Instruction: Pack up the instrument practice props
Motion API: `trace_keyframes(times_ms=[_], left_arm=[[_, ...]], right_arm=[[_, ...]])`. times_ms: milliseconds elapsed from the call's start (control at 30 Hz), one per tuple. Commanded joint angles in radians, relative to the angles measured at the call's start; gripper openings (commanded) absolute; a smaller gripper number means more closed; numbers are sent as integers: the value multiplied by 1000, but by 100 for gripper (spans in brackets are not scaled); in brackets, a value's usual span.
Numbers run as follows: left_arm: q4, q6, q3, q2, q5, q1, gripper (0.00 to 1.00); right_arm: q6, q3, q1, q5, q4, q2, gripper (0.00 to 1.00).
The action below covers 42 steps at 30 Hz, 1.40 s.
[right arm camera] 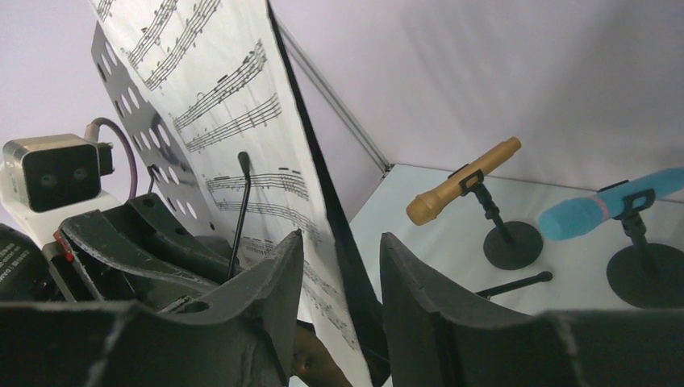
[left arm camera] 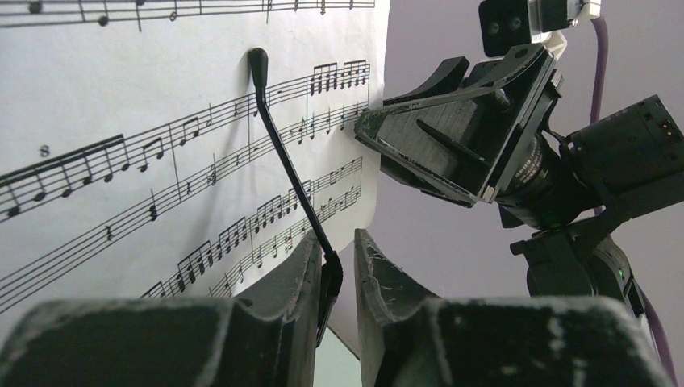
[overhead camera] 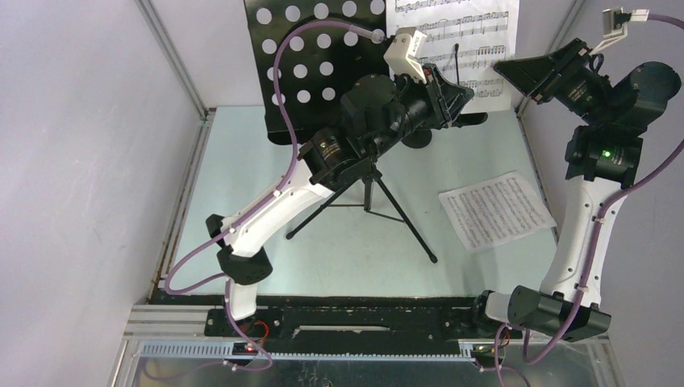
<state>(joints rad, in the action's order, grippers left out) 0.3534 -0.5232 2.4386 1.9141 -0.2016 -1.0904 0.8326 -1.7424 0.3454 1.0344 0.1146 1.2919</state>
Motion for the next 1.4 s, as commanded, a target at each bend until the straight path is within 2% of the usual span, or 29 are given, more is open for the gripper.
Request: trace_keyframes(times_ms=[0, 400, 933, 1167, 1367], left_arm=[[-43, 8, 16, -30, 25, -1, 23], [-36, 9, 12, -34, 30, -2, 22], [-34, 13, -7, -44, 41, -1, 18], [-35, 17, -12, -47, 41, -3, 16], [-37, 52, -17, -56, 65, -2, 2]], right_arm=[[-39, -29, -24, 23, -37, -40, 46], [-137, 1, -61, -27, -21, -107, 46], [-92, -183, -114, -27, 11, 39, 40], [-78, -256, -132, -12, 19, 90, 35], [-88, -271, -142, -16, 28, 101, 21]])
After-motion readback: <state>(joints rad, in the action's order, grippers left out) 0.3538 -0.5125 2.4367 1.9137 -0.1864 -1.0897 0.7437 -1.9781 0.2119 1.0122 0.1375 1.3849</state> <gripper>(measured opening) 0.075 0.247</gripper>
